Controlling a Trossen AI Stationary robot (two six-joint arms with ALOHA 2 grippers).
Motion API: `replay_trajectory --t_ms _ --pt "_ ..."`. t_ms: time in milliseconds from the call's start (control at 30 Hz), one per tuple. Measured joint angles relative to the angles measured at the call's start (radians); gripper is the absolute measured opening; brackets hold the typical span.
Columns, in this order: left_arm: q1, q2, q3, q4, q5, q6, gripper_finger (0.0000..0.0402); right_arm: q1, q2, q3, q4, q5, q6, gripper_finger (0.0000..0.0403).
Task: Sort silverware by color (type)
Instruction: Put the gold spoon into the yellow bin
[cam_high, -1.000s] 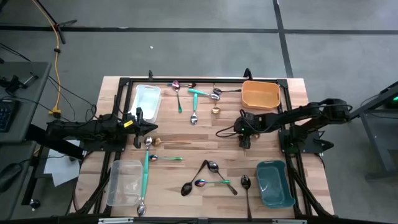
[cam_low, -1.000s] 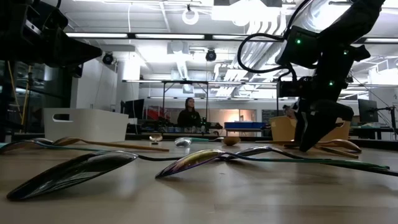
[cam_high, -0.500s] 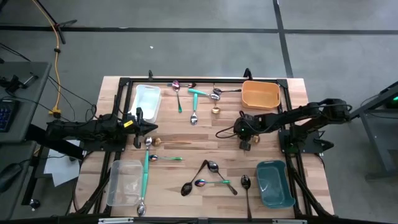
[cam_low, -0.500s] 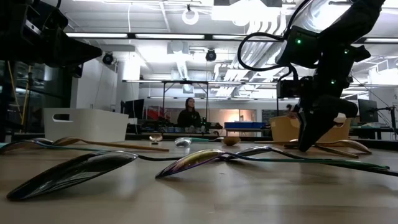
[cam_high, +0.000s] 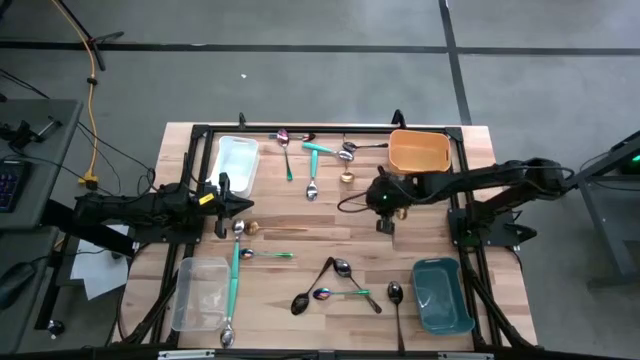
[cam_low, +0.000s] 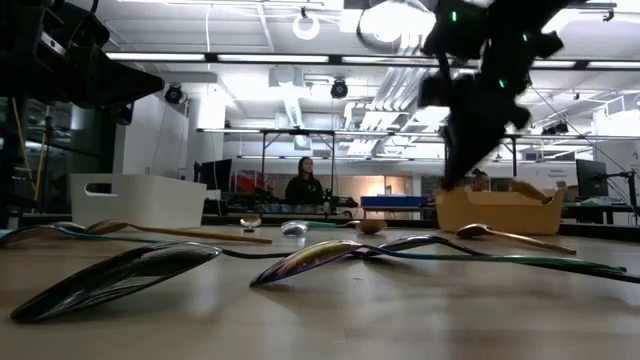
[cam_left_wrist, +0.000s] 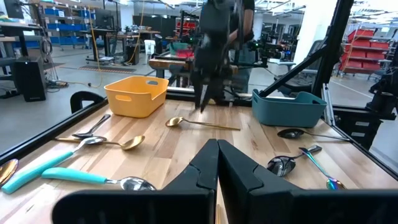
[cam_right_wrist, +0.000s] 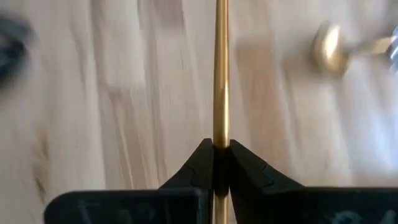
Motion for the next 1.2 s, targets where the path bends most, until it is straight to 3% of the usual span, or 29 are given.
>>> replay_trajectory --t_ms 133,267,633,1200 --pt "0.0 0.0 0.0 0.0 0.0 0.0 0.0001 0.047 -0.065 -0.026 0.12 -0.004 0.019 0.0017" --pt "0.0 0.0 0.0 0.0 0.0 0.0 0.0001 0.114 -0.125 -0.149 0.391 0.006 0.074 0.0017" --pt "0.0 0.0 0.0 0.0 0.0 0.0 0.0001 0.261 -0.141 -0.374 1.124 0.253 0.045 0.0017" --pt "0.0 0.0 0.0 0.0 0.0 0.0 0.0001 0.262 -0.141 -0.391 1.176 0.251 0.044 0.0017"
